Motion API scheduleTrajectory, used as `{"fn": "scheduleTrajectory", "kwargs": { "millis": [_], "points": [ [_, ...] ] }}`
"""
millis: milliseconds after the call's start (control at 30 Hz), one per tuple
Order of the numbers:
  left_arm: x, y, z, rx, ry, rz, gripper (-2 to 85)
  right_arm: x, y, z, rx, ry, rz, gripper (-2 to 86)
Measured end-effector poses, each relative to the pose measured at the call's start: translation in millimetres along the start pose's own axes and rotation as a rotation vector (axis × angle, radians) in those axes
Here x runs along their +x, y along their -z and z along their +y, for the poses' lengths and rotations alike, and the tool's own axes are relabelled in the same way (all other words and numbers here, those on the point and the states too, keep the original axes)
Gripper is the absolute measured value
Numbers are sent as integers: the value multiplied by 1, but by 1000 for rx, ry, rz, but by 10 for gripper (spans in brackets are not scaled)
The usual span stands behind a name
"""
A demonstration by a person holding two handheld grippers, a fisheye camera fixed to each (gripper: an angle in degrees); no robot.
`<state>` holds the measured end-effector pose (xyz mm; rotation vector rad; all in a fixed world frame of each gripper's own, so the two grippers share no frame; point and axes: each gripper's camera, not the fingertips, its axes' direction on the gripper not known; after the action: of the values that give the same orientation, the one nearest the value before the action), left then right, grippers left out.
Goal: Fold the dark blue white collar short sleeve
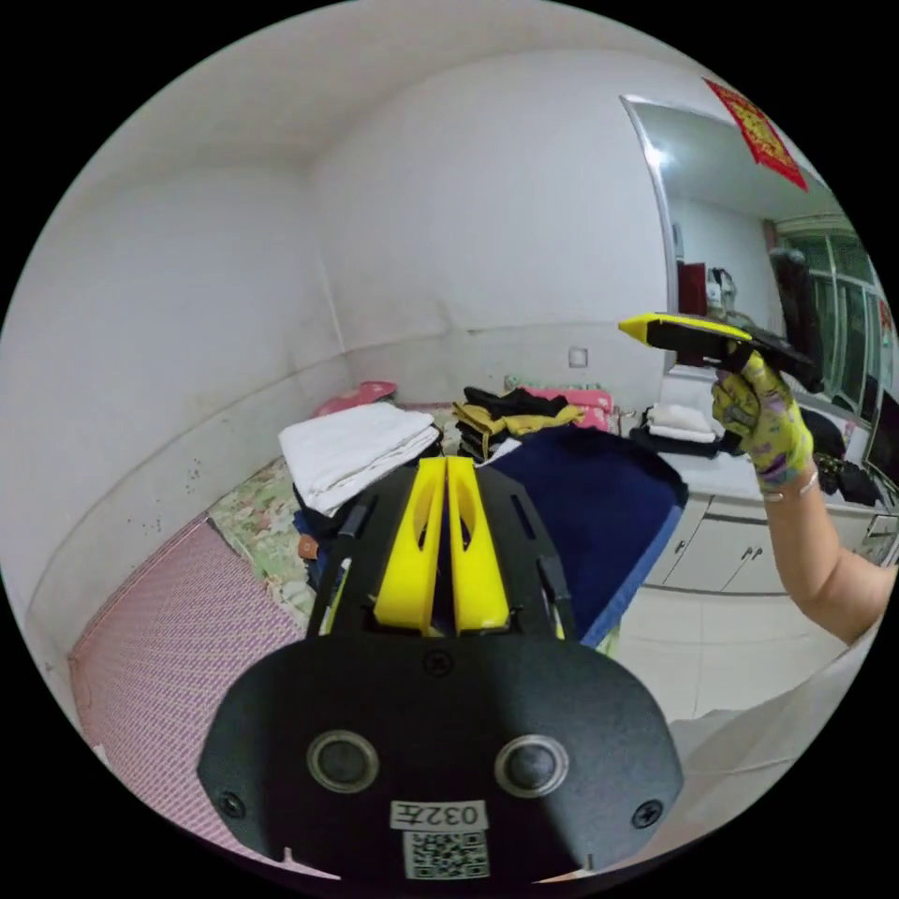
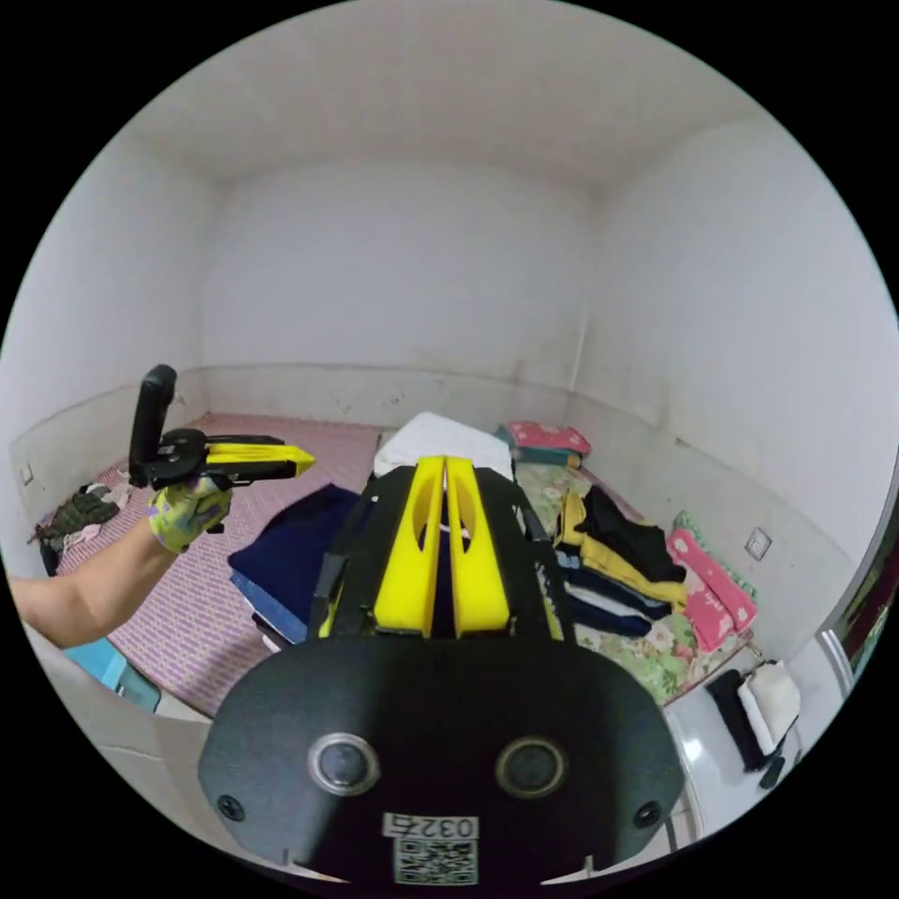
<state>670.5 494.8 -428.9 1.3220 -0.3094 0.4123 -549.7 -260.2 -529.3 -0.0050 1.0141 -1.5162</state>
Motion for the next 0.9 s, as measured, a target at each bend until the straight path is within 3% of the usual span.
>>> {"fn": "scheduleTrajectory", "kwargs": {
  "millis": [200, 300, 367, 467, 533, 633, 767, 900],
  "points": [
    [-1, 72, 106, 288, -42, 87, -10, -14, 107, 41, 412, 88, -95, -10],
    [10, 80, 205, 369, 3, 89, -10, -33, 110, 88, 471, 98, -168, -10],
    [20, 68, 268, 290, 71, 60, -10, -51, 91, 116, 420, 100, -239, -10],
    [32, 25, 376, -92, 332, 56, -10, -94, 32, 159, 252, 111, -379, -10],
    [53, 0, 456, -289, 513, 131, -9, -139, -36, 188, 0, 110, -519, -10],
    [72, -23, 522, -488, 592, 131, -9, -206, -105, 218, -274, 105, -656, -10],
    [68, -28, 585, -464, 744, 195, -9, -297, -146, 230, -451, 162, -845, -10],
    [60, -19, 669, -447, 898, 198, -9, -409, -156, 216, -511, 404, -949, -10]
  ]
}}
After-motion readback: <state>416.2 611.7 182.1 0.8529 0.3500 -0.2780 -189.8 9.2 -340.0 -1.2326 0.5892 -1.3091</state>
